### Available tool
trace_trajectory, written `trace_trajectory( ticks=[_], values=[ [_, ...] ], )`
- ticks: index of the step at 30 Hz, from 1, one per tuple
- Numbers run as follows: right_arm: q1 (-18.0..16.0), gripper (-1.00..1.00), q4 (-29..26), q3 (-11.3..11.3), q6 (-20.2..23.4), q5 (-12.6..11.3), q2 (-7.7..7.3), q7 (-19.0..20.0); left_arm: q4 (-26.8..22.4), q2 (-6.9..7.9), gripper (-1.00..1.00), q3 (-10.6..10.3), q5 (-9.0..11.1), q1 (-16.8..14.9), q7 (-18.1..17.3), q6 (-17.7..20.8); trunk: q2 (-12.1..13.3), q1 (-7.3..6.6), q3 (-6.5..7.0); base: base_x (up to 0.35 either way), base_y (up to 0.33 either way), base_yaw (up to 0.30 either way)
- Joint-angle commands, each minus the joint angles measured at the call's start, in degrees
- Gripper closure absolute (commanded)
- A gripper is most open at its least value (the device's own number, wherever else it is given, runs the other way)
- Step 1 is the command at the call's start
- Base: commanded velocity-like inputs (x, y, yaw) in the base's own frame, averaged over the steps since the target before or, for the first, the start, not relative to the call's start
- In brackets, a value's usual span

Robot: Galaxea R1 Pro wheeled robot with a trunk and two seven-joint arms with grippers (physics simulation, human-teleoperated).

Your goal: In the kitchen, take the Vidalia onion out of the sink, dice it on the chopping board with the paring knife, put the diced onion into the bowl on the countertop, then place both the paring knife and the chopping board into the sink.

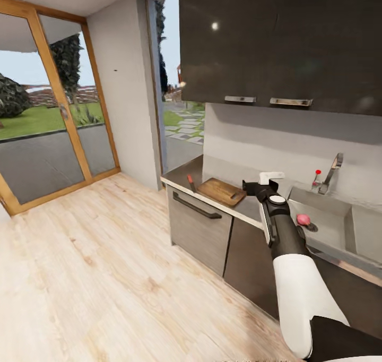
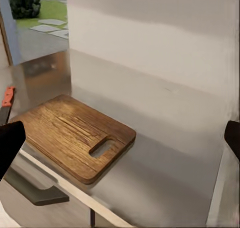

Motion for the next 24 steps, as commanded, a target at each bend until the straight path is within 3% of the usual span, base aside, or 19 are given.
trace_trajectory(
  ticks=[1,24],
  values=[
    [-0.07,-1.0,-0.06,-0.19,0.23,0.59,0.08,0.32,-0.1,-0.01,-1.0,0.0,0.09,0.03,0.01,-0.04,-0.13,0.04,-0.12,0.0,0.0,-0.283],
    [-0.07,-1.0,-0.94,-0.23,0.23,0.59,-0.37,0.32,-0.01,-0.06,-1.0,0.01,0.09,0.04,0.01,0.03,-0.13,0.04,-0.12,0.0,0.0,-0.283]
  ],
)
